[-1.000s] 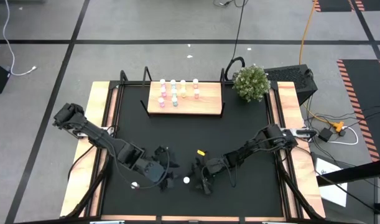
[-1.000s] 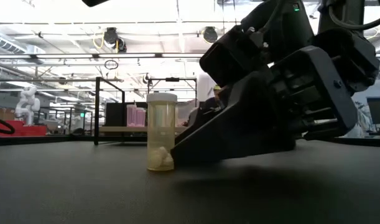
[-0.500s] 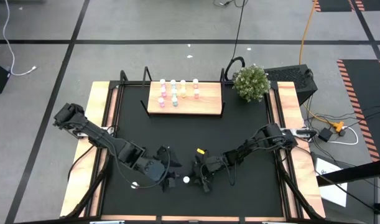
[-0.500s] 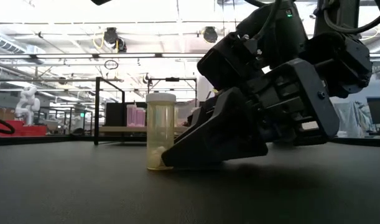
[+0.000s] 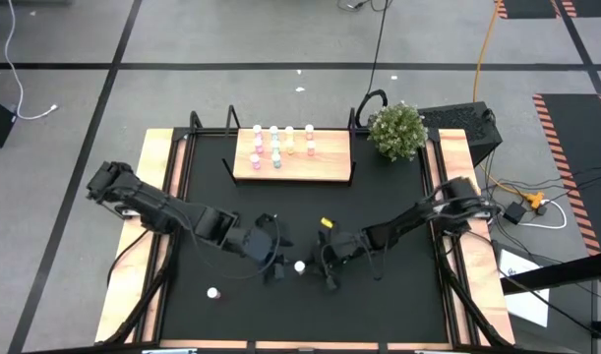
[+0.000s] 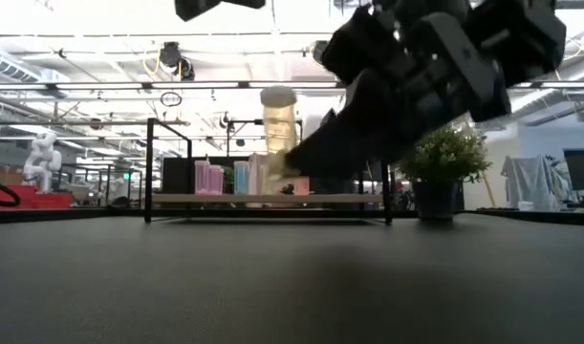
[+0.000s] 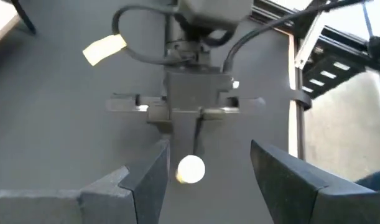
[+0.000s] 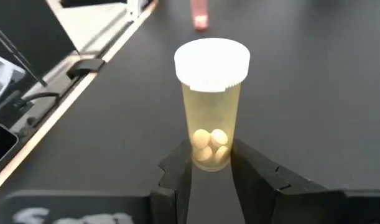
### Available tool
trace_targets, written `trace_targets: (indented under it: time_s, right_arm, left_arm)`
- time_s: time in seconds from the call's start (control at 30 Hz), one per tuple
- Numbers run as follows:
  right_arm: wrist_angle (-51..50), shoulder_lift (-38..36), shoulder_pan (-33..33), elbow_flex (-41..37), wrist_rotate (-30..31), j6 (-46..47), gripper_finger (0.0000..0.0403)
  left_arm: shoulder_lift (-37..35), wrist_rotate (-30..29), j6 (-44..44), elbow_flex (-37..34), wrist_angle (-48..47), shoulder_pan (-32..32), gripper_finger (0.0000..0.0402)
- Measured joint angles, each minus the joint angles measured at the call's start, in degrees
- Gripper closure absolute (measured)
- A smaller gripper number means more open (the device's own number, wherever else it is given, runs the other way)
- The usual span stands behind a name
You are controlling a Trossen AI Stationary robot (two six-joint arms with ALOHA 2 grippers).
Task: Pick and place medicine bottles onto shelf by color
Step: Put the yellow medicine bottle on the shelf aligned with the other yellow medicine bottle
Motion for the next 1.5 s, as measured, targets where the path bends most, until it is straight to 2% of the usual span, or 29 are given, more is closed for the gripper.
trace_targets:
  time_s: [0.07,0.2,0.33,0.5,0.77,1.5]
  right_arm:
    - [-5.1,-4.0,-0.9,-0.6,0.4,0.6,0.0307]
    - [-12.7,-10.4,-2.0,-0.6,5.9,-1.4,0.0307]
    - [-14.8,-14.3,-3.3,-0.6,7.5,-2.9,0.0307]
    - [-16.3,-16.1,-5.2,-0.5,7.9,0.1,0.0307]
    - [-17.3,-16.5,-5.8,-0.6,8.9,1.9,0.0307]
    - [-17.5,-16.5,-7.2,-0.5,8.7,4.8,0.0307]
  left_arm:
    - [0.2,2.5,4.2,0.0,0.5,1.6,0.0176]
    - [2.2,8.5,16.2,0.0,1.7,4.7,0.0176]
    - [3.6,8.7,24.5,0.0,3.2,8.0,0.0176]
    - [4.2,8.7,32.1,0.0,2.9,11.5,0.0176]
    - [4.2,13.3,37.6,0.0,0.8,14.7,0.0176]
    - [6.4,13.3,39.5,0.0,0.2,15.9,0.0177]
